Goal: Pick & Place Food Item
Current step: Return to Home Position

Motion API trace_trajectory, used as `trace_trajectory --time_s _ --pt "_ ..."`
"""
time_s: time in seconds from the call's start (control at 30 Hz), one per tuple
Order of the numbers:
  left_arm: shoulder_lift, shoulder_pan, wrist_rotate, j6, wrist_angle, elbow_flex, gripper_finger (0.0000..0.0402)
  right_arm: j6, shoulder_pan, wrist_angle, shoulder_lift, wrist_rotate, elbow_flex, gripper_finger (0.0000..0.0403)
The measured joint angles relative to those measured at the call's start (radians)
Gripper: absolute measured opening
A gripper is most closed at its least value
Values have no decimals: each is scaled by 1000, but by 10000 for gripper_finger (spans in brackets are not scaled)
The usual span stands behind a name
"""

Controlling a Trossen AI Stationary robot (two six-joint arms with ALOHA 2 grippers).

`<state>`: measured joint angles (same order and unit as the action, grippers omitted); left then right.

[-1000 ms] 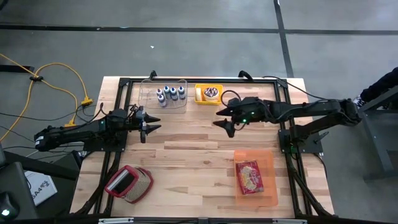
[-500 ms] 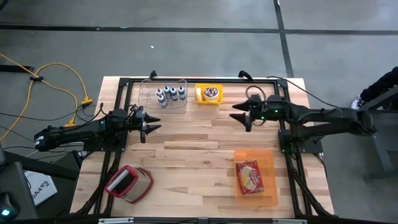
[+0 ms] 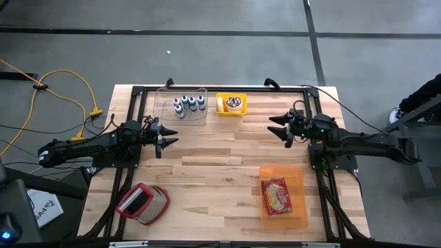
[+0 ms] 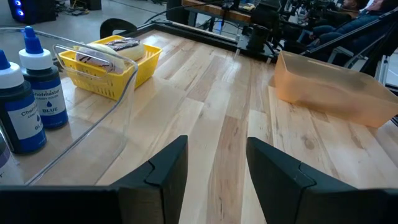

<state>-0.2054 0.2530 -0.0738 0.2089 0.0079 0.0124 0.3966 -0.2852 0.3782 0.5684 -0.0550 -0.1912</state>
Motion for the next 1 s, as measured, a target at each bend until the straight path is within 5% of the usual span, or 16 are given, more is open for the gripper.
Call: trace_trajectory --time_s 0.63,1.0 --pt "0 0 0 0 0 0 158 22 -18 8 -162 55 179 250" --pt "0 0 0 0 0 0 158 -11 -19 -158 -235 58 182 250"
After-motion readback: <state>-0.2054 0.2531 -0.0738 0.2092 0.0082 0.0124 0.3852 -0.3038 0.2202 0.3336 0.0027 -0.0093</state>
